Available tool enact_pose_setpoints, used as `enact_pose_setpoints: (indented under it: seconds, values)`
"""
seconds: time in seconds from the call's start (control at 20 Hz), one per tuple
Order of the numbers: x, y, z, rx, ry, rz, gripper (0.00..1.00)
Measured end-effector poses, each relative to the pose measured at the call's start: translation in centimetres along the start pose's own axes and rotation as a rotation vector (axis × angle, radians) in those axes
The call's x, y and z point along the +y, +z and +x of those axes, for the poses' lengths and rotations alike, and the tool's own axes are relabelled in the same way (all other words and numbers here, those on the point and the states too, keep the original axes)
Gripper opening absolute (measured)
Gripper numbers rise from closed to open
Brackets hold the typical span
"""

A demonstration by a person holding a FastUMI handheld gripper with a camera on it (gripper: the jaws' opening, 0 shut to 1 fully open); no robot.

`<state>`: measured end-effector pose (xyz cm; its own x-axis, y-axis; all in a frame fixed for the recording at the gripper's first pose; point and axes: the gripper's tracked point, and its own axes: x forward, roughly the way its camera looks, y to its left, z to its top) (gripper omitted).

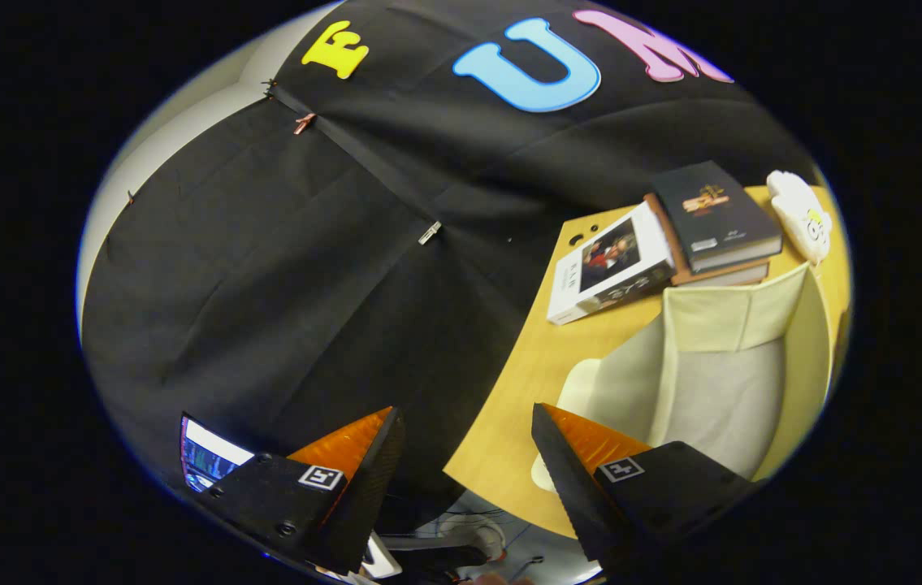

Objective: Open the storage box then place both shoes into the box .Put the left shoe in first, then the right shoe, with the right side of both shoes facing outward in a uniform manner.

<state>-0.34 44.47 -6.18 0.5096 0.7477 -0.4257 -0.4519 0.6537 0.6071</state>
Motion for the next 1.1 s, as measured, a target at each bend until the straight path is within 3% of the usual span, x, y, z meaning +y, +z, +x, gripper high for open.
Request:
enact_pose_setpoints:
  seconds: [0.2,0.6,0.85,1.1]
  values:
    - [-6.1,3.6,-6.8,-0.090,-0.115,-0.092,0.97]
    - [-23.7,5.2,-19.1,-0.167,-0.521,-0.231,0.98]
    - [-33.5,2.5,-23.5,-0.122,-0.699,-0.154,0.98]
    - [-40.8,-0.3,-24.6,0.020,-0.795,-0.160,0.98]
